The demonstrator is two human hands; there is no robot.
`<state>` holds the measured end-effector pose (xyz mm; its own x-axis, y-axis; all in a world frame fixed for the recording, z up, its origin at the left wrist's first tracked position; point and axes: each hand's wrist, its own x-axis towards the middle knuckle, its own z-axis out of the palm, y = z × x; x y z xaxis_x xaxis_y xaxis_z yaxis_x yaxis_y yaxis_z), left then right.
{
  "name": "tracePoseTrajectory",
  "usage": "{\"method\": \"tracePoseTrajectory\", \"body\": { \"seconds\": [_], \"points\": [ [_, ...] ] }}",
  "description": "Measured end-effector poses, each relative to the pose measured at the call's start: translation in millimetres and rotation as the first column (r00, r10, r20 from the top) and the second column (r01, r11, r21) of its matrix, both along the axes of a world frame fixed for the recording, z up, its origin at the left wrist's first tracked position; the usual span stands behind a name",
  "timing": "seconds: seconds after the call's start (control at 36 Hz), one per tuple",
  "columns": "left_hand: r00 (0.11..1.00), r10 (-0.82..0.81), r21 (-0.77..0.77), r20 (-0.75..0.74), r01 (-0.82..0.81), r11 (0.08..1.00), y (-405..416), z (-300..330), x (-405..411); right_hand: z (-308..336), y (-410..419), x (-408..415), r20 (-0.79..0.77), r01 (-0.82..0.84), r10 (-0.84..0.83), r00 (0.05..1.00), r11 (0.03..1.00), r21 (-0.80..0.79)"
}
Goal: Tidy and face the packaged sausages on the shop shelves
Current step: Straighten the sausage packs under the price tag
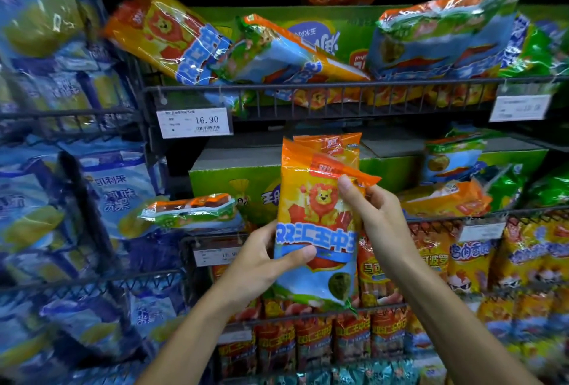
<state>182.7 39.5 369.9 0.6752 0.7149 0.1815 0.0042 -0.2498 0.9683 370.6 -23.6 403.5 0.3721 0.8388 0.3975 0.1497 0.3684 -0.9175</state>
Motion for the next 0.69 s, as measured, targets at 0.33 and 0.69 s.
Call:
{"method": "tracePoseTrajectory", "body": {
  "seconds": [0.33,0.69],
  "points": [
    [0.998,0.050,-0.024,0.026,-0.049,0.999,-4,-26,-3,-6,16,11,0.001,0.055,-0.055,0.998,0.994,-0.098],
    [0.990,0.118,-0.092,0.071,-0.111,0.989,-4,-37,-10,-3,22,-5,-0.192,0.020,-0.022,0.981,1.000,-0.011]
  ]
}}
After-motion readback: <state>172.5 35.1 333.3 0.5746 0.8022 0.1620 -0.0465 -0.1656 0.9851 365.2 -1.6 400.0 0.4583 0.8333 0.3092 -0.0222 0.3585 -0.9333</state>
